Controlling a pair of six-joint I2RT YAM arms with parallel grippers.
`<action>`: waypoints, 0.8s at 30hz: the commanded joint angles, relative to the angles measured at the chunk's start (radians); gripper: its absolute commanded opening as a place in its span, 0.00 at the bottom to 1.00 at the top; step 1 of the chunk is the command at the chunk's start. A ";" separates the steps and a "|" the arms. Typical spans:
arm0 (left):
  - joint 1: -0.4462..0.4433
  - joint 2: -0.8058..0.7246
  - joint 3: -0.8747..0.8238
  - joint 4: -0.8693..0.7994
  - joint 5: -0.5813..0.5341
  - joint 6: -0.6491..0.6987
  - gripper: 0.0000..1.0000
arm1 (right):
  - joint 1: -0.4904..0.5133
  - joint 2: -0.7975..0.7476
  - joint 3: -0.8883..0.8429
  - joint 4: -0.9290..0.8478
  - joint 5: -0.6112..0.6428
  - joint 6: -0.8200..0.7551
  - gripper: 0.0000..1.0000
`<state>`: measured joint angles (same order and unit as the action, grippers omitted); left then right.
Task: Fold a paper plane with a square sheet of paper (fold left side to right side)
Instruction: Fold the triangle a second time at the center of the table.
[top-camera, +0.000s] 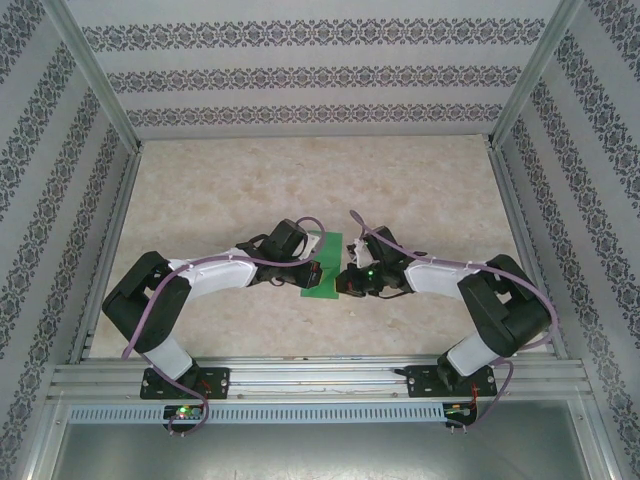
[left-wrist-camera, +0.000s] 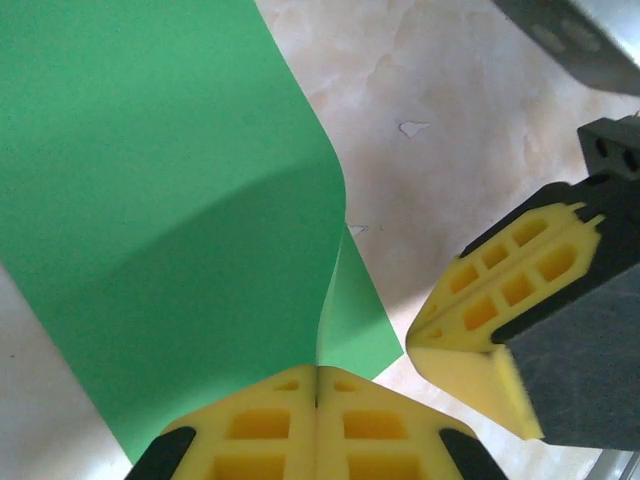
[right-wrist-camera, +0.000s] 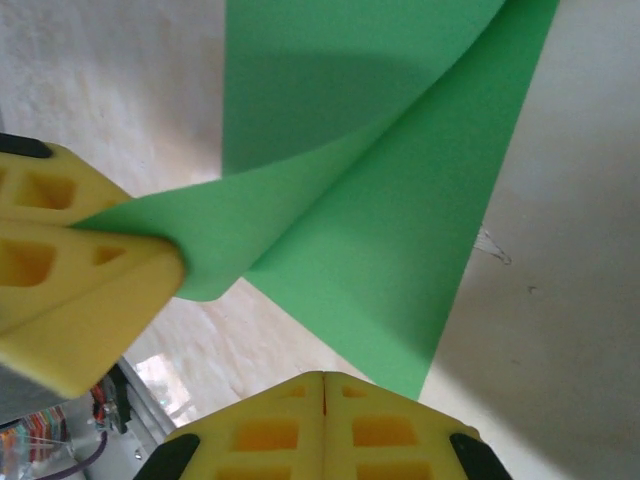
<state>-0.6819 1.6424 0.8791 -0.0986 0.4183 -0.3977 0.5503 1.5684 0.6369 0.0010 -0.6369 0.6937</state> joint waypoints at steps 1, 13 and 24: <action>0.016 -0.012 -0.010 0.035 0.020 -0.013 0.00 | 0.016 0.024 0.027 0.024 0.029 0.015 0.00; 0.033 0.004 -0.012 0.039 0.039 -0.019 0.00 | 0.030 0.084 0.042 -0.035 0.060 -0.016 0.00; 0.056 0.012 -0.018 0.034 0.053 0.008 0.00 | 0.022 0.097 0.090 -0.204 0.120 -0.113 0.00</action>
<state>-0.6441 1.6428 0.8783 -0.0879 0.4480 -0.4011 0.5674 1.6466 0.7086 -0.1200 -0.5629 0.6285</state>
